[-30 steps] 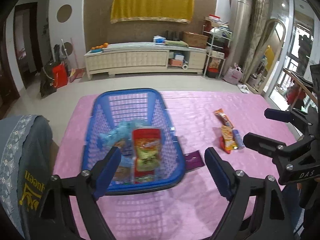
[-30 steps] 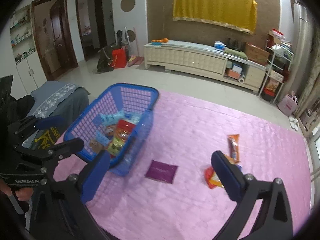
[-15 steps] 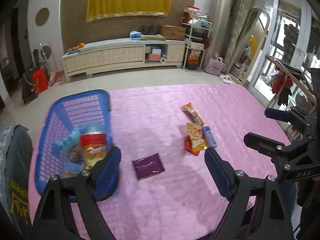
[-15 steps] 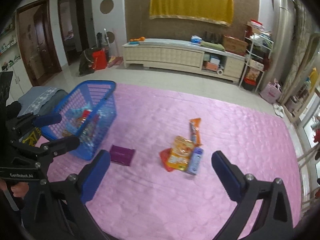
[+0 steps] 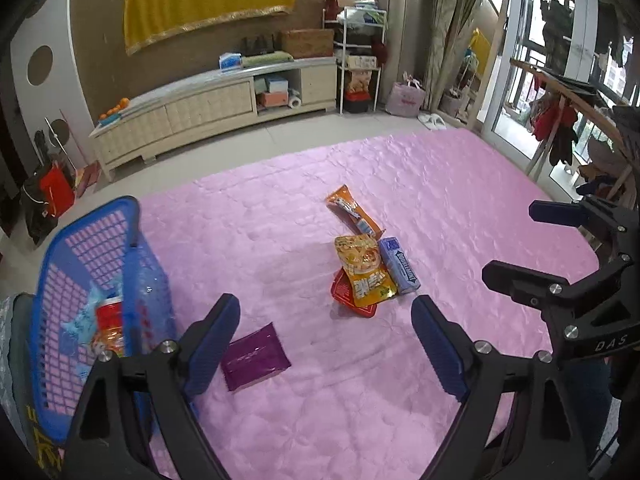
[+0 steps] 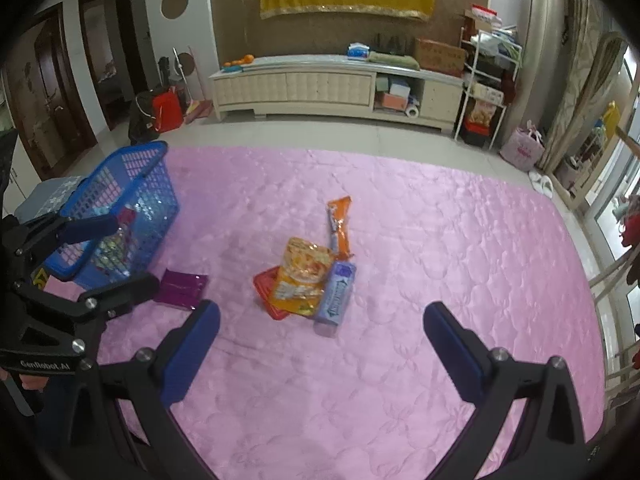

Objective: Organize snacks
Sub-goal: 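Move both grippers back to the remaining snacks, then grasp the blue Doublemint gum box with the right gripper and lift it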

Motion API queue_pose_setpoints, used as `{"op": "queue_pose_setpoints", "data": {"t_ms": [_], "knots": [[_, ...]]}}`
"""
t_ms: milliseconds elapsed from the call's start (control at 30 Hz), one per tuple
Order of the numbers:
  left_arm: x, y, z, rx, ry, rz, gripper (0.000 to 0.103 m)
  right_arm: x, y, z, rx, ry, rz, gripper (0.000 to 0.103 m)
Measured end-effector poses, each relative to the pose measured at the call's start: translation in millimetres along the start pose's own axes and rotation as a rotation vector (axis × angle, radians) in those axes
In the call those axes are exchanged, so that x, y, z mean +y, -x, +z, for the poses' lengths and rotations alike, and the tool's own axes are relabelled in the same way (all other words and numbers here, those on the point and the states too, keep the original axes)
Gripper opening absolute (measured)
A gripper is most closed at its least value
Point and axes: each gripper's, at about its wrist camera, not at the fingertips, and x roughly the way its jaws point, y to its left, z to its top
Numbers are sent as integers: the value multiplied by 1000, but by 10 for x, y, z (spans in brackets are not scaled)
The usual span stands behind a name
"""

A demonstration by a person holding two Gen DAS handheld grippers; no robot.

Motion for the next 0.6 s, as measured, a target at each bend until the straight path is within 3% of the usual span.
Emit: {"op": "queue_pose_setpoints", "data": {"t_ms": [267, 367, 600], "knots": [[38, -416, 60, 55, 25, -14, 92, -220, -368, -24, 59, -38, -7, 103], [50, -578, 55, 77, 23, -15, 103, -283, -551, -54, 91, -50, -21, 103], [116, -925, 56, 141, 40, -28, 103, -347, -967, -97, 159, -68, 4, 103]]}}
